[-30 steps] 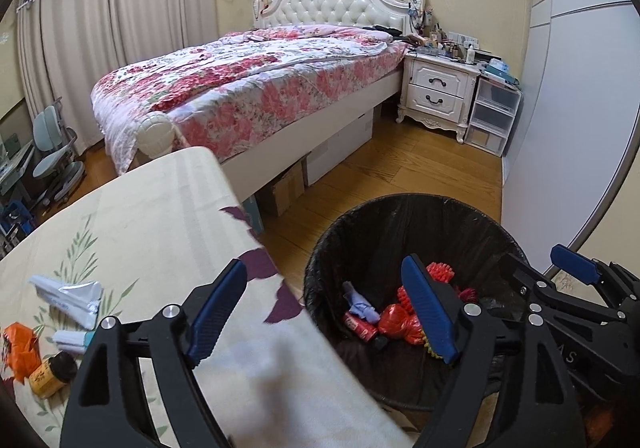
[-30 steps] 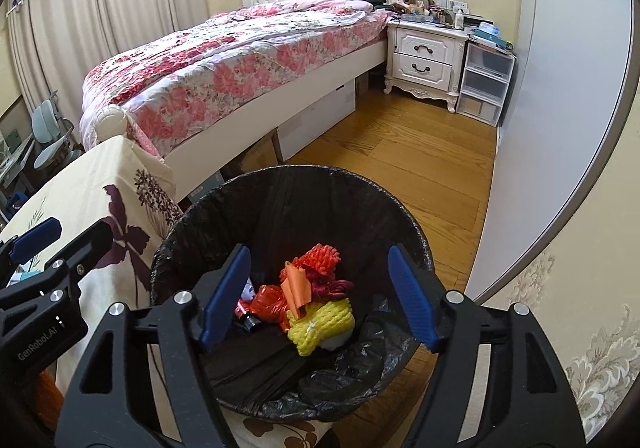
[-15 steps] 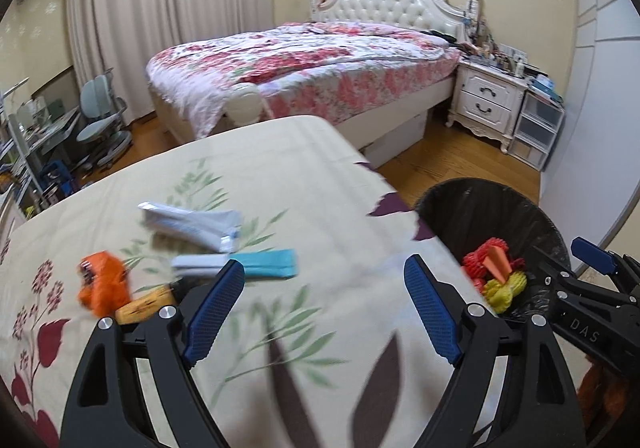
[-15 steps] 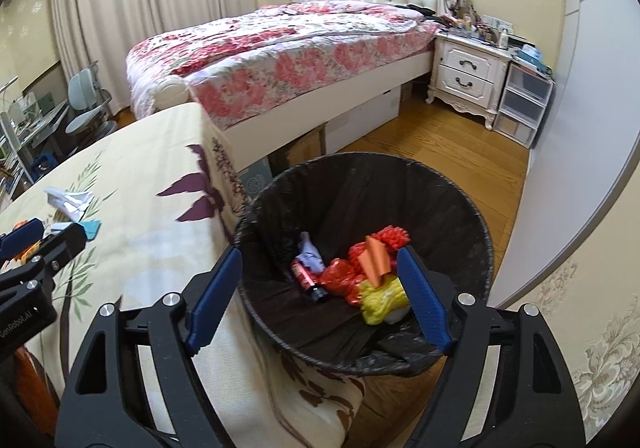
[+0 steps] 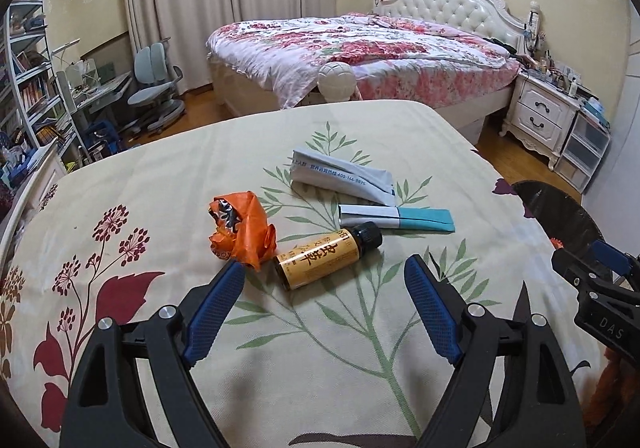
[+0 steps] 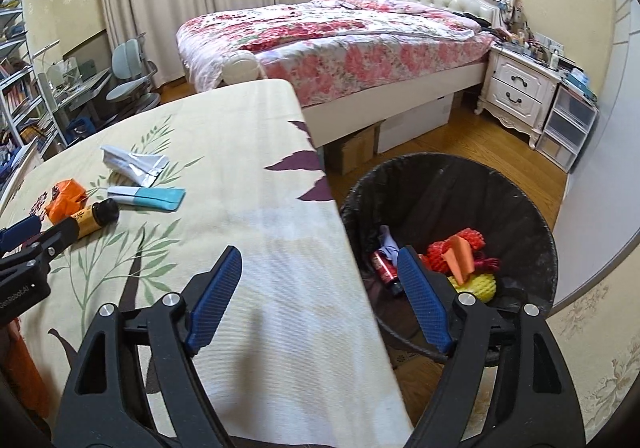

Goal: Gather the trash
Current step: 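Move back to the table and grasp the crumpled orange bag with the left tool, then grasp the white-and-teal tube with the right tool while the left tool holds the orange bag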

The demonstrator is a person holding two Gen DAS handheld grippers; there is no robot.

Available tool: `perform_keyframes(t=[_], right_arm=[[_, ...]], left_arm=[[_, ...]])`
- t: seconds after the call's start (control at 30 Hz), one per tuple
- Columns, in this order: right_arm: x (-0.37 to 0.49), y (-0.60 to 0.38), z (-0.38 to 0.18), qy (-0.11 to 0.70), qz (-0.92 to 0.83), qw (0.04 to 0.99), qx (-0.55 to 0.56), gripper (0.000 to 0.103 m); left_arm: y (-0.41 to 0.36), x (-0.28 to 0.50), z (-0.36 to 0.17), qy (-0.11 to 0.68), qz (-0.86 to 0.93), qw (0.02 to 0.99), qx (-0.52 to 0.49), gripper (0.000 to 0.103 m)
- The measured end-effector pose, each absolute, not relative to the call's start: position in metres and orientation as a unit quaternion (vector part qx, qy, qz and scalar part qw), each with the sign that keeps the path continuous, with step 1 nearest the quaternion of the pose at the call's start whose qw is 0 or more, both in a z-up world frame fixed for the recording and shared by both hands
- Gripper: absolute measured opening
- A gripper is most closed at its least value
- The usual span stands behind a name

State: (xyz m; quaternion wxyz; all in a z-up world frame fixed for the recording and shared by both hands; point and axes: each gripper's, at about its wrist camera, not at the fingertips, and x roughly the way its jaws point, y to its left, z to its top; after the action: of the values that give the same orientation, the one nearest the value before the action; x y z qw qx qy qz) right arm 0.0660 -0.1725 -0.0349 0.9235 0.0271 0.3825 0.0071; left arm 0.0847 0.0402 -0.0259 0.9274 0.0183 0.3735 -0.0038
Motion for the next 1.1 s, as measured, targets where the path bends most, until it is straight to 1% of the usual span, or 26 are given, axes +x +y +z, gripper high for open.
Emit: perform_keyframes(t=[0.13, 0.47, 0.77, 0.8, 0.83, 0.87, 0.93, 0.97, 1.0, 1.03, 1.1], right_arm=[[0.065, -0.163, -0.035, 0.385, 0.014, 0.922, 0.024, 0.078], [0.069, -0.156, -0.037, 0.388, 0.029, 0.921, 0.022, 0.078], [0.079, -0.145, -0.036, 0.388, 0.037, 0.921, 0.019, 0.078], [0.08, -0.142, -0.036, 0.388, 0.039, 0.921, 0.018, 0.078], [0.081, -0.14, -0.035, 0.387, 0.041, 0.921, 0.016, 0.078], [0.082, -0.138, -0.035, 0.387, 0.043, 0.921, 0.014, 0.078], [0.085, -0.133, -0.034, 0.387, 0.047, 0.921, 0.009, 0.078], [0.086, -0.13, -0.033, 0.386, 0.049, 0.921, 0.006, 0.078], [0.089, -0.127, -0.033, 0.386, 0.05, 0.921, 0.002, 0.078], [0.092, -0.124, -0.032, 0.386, 0.052, 0.921, -0.002, 0.078], [0.097, -0.118, -0.031, 0.389, 0.06, 0.919, -0.007, 0.078]], left_arm=[[0.04, 0.085, -0.028, 0.373, -0.004, 0.927, 0.029, 0.082], [0.072, 0.09, -0.029, 0.383, 0.016, 0.924, -0.001, 0.082], [0.091, 0.112, -0.023, 0.382, 0.016, 0.924, -0.009, 0.082], [0.093, 0.114, -0.024, 0.383, 0.016, 0.924, -0.012, 0.081], [0.095, 0.116, -0.024, 0.386, 0.012, 0.922, -0.015, 0.073], [0.097, 0.118, -0.026, 0.391, 0.008, 0.92, -0.017, 0.07], [0.101, 0.123, -0.029, 0.401, 0.004, 0.916, -0.02, 0.058], [0.102, 0.124, -0.03, 0.405, 0.0, 0.914, -0.019, 0.055], [0.101, 0.125, -0.031, 0.409, -0.003, 0.913, -0.017, 0.049], [0.102, 0.126, -0.032, 0.411, -0.006, 0.912, -0.015, 0.045], [0.103, 0.124, -0.033, 0.409, -0.009, 0.913, -0.008, 0.042]])
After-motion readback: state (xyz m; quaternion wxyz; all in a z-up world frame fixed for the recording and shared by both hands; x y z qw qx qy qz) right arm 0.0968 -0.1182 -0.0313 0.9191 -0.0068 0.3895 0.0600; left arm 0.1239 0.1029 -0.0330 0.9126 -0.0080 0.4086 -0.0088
